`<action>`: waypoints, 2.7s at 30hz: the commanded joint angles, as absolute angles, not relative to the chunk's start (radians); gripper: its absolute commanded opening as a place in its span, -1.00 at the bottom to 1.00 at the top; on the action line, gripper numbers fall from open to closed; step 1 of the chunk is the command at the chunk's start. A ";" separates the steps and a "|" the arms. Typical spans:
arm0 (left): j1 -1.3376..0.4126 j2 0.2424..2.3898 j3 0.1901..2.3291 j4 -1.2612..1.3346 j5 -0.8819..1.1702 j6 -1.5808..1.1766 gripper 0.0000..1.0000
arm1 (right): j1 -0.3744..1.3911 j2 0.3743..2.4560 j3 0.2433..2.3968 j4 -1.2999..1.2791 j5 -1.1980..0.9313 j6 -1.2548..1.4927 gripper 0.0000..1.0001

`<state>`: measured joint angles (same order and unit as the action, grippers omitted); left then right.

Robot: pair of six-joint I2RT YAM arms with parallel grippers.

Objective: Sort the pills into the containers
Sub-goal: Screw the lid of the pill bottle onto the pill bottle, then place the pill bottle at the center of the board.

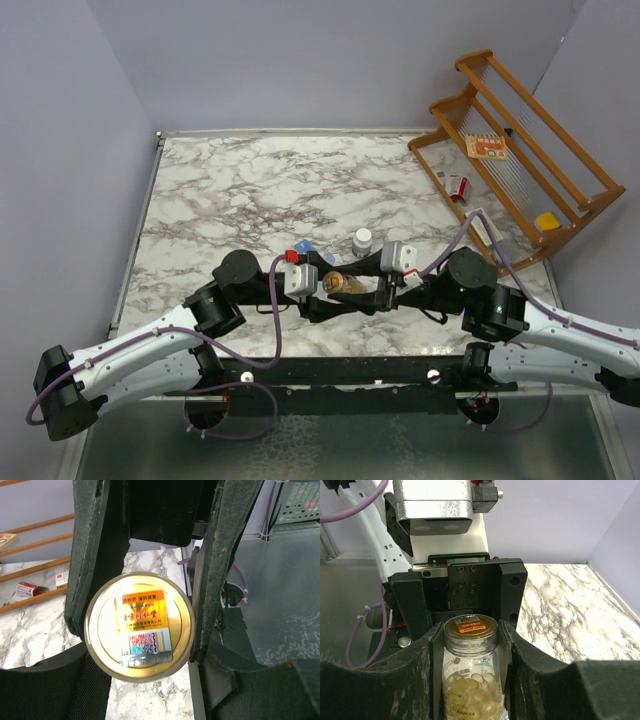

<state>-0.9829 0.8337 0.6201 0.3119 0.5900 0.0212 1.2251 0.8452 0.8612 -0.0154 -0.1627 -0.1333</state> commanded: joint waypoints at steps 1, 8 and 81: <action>-0.962 0.804 0.635 0.398 0.439 0.033 -1.00 | 1.236 0.812 0.844 -0.097 -0.084 -0.114 -0.77; -0.962 0.812 0.643 0.388 0.441 0.037 -1.00 | 1.236 0.786 0.835 -0.090 -0.043 -0.113 -0.98; -0.961 0.581 0.432 0.316 -0.230 0.044 -0.05 | 0.604 1.711 0.997 0.927 -0.288 0.109 -0.98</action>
